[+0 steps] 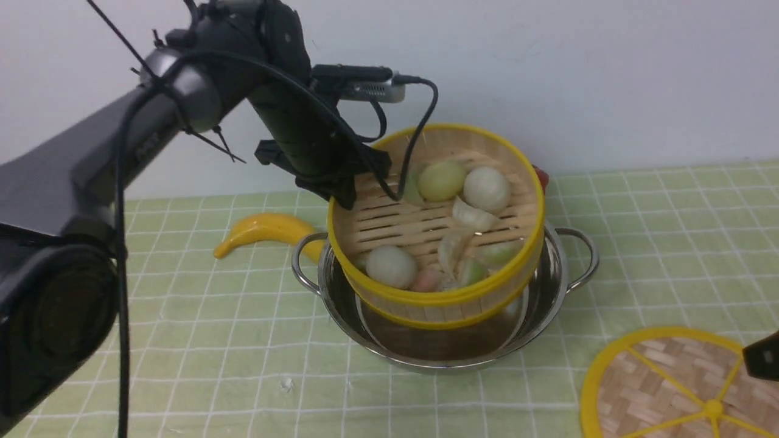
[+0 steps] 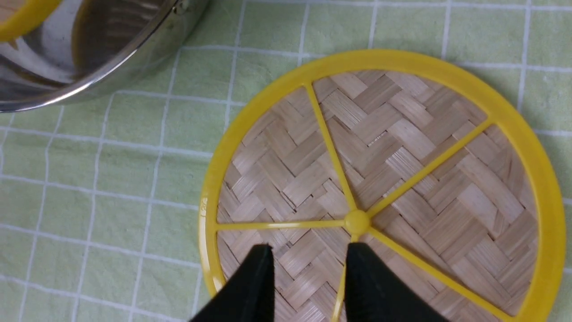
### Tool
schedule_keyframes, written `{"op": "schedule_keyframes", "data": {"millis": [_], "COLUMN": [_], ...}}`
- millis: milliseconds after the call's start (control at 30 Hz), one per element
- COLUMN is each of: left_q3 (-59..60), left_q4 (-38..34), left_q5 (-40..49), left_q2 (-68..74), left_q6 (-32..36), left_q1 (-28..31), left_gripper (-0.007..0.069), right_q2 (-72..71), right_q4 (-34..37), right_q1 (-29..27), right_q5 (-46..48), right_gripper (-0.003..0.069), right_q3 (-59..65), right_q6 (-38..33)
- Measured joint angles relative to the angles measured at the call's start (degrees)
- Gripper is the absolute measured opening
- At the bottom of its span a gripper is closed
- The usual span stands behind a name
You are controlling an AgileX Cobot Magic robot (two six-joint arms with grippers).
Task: Place the steamer in the pot on the green tablecloth, and put the lid on the steamer.
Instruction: 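Place the bamboo steamer basket with dumplings into the steel pot with the left gripper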
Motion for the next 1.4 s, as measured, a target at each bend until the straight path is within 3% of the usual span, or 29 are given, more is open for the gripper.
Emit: {"op": "schedule_keyframes", "data": {"millis": [633,767,933,1033,1133,1400], "left_q3": [-0.53,-1.48,-6.44,-12.89,-14.97,-14.95], "left_q4": [0.76,0.14,2.14,5.06,5.55,5.49], "left_q5": [-2.13,-0.83,1.74,2.04,2.09,2.26], "left_q2": [7.88,7.88,7.88,7.22,5.03,-7.03], "left_q6": [2.44,2.81,2.84,2.53,1.67,0.73], "left_q1": [-0.11,-0.11,-0.11,-0.11,-0.11,-0.11], "left_gripper": [0.0044,0.0110,0.0230,0.0348,0.0401,0.0426], "right_q2": [0.00,0.00,0.00,0.00,0.00,0.00], "right_q4": [0.20,0.20,0.20,0.38,1.46,4.84], "right_q1": [0.00,0.00,0.00,0.00,0.00,0.00], "right_q5": [0.16,0.27,0.50,0.51,-0.24,-2.18], "right_gripper": [0.0244,0.0244,0.0244,0.0244,0.0244,0.0244], "right_q3": [0.00,0.00,0.00,0.00,0.00,0.00], "right_q6": [0.00,0.00,0.00,0.00,0.00,-0.19]}}
